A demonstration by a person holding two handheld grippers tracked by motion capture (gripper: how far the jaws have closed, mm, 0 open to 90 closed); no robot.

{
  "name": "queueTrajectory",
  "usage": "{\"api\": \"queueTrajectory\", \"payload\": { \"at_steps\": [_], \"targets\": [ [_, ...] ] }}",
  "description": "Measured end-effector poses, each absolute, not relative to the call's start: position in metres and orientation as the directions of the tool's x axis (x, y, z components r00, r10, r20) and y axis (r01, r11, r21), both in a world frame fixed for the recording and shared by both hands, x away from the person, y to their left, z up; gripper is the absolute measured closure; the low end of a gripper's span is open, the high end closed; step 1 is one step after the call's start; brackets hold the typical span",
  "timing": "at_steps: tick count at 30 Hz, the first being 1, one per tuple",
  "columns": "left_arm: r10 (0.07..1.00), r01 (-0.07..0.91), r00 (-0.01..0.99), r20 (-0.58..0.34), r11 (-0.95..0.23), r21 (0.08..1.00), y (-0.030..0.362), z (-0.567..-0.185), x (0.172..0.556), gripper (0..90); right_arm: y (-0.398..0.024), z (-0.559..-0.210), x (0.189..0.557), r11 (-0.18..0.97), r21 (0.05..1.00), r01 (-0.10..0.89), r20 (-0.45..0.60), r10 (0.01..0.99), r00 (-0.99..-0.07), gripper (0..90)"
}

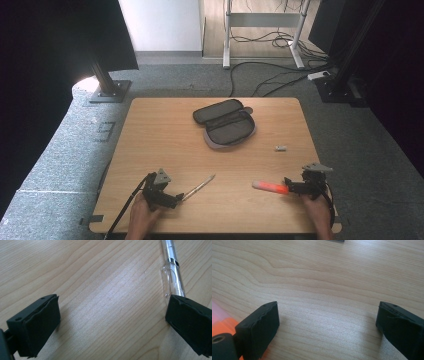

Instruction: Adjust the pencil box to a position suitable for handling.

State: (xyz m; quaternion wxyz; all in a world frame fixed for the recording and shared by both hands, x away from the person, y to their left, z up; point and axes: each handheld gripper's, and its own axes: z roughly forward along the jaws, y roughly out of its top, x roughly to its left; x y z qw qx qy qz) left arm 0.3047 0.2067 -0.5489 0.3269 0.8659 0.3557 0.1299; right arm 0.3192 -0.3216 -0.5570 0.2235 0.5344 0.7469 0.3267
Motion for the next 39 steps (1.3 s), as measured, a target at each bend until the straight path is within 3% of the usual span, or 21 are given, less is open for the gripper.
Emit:
{"api": "queueTrajectory", "payload": {
  "at_steps": [26,39],
  "targets": [
    [0.766,0.584,0.642,-0.001,-0.488,0.649,0.217,-0.545,0.314,3.1,-0.321,-0.557,0.319,0.231,0.727,0.646,0.014,0.936,-0.351,4.1],
    [0.738,0.553,0.675,-0.025,-0.483,0.679,0.205,-0.524,0.326,5.8,-0.321,-0.557,0.319,0.231,0.727,0.646,0.014,0.936,-0.35,4.1]
  ]
}}
